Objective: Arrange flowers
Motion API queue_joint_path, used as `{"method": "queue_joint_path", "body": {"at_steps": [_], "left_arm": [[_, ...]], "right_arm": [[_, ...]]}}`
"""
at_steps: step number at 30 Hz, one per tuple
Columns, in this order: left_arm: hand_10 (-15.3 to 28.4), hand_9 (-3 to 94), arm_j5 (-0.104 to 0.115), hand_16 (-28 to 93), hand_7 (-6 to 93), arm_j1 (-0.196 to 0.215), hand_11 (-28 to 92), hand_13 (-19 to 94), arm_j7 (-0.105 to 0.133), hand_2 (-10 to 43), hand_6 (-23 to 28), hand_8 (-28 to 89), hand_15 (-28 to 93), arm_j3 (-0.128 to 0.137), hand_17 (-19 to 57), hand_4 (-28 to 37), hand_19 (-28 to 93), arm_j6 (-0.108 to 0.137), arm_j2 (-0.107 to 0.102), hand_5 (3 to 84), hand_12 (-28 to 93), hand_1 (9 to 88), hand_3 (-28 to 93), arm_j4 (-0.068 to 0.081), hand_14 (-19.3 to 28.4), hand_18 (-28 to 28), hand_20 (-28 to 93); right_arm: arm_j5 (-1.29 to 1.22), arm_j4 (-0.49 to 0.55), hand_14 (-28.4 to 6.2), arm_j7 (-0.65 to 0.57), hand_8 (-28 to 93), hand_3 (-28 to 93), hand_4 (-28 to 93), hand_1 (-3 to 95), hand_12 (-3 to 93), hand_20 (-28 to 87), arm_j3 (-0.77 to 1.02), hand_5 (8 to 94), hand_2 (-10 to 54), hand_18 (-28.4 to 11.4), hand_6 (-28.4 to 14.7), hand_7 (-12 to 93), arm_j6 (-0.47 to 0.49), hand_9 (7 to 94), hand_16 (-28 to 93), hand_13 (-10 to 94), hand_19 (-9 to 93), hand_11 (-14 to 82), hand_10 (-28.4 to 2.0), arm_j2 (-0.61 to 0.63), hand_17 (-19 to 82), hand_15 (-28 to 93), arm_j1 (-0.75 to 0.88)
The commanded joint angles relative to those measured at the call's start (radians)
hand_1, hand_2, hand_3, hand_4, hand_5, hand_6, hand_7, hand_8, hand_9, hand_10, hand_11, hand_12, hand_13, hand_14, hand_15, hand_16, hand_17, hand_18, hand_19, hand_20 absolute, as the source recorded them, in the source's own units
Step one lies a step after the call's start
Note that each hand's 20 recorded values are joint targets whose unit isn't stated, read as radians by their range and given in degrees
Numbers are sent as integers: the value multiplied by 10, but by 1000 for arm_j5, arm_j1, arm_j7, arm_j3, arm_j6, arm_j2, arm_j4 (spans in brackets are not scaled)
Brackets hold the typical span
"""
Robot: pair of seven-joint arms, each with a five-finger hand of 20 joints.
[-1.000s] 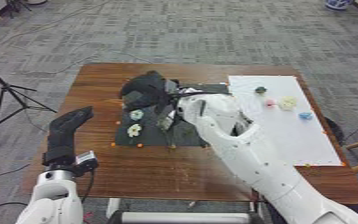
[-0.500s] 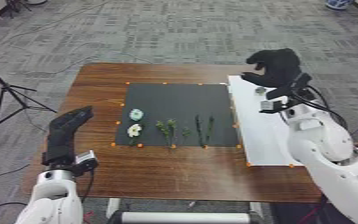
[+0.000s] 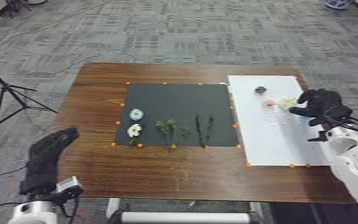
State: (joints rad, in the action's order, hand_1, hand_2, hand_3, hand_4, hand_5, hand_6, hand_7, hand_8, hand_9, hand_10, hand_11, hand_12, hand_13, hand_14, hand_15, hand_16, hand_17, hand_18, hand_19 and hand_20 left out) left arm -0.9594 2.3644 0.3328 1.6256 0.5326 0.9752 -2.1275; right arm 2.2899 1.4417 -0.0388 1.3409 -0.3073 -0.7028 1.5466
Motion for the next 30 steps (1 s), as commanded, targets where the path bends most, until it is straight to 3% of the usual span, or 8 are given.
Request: {"method": "queue_joint_path", "body": {"at_steps": [1,7,10,19,23,24,26,30], "left_arm": [[131,486,-11,2,201,0,224,351,-7,-16,27,-106,155,3,28,-190,90,-2,26,525,97,331,705,3,149,121,164],[131,486,-10,2,200,16,223,352,-6,-20,28,-106,154,8,29,-189,88,3,36,525,97,328,708,-5,149,120,163],[131,486,2,3,200,14,223,351,0,-22,27,-106,154,8,29,-189,88,4,34,525,97,326,710,-3,148,120,164],[132,485,0,4,199,12,222,352,1,-23,27,-105,154,3,29,-191,87,0,37,524,98,323,711,-4,149,120,164],[132,485,4,4,198,13,221,352,-1,-23,27,-105,153,1,29,-191,87,-1,34,523,98,323,712,-3,148,120,164],[131,485,3,4,199,11,221,352,-3,-24,26,-105,154,1,29,-191,87,0,34,523,98,323,711,-3,148,120,164],[132,486,3,4,199,10,221,352,-3,-23,26,-105,153,2,28,-191,87,1,35,523,98,323,711,-3,148,120,164],[132,485,8,3,199,20,221,352,2,-22,27,-105,152,16,29,-192,87,1,29,523,98,323,710,-5,148,120,164]], "right_arm": [[60,-68,-124,29,-99,703,-196,276,236,615,25,637,-95,-221,-2,259,28,744,355,689,755,273,-130,-18,311,561,-37],[64,-48,-124,27,-101,707,-196,272,234,618,82,630,-95,-221,-1,261,73,735,355,685,750,264,-132,-6,307,560,25],[59,-39,-125,28,-102,710,-195,265,234,619,95,624,-95,-221,-2,260,87,731,355,682,748,262,-132,-4,306,559,50],[101,-68,-126,41,-101,709,-203,257,234,621,66,621,-95,-223,-7,249,113,730,353,680,741,261,-131,-23,304,558,35],[129,-93,-109,-25,-83,697,-226,374,233,617,11,643,-95,-215,-3,260,54,755,348,709,758,273,-121,-19,332,563,17],[124,-92,-102,-28,9,659,-231,425,232,611,8,654,-95,-212,0,266,46,769,349,723,769,277,-116,-17,345,565,20],[118,-85,-88,-29,68,604,-240,511,286,607,1,691,-95,-209,3,287,33,810,354,753,792,251,-99,-6,370,568,24],[82,-31,-80,-41,70,581,-223,575,315,603,-14,739,-70,-208,7,295,-17,850,360,774,804,234,-95,32,386,564,20]]}}
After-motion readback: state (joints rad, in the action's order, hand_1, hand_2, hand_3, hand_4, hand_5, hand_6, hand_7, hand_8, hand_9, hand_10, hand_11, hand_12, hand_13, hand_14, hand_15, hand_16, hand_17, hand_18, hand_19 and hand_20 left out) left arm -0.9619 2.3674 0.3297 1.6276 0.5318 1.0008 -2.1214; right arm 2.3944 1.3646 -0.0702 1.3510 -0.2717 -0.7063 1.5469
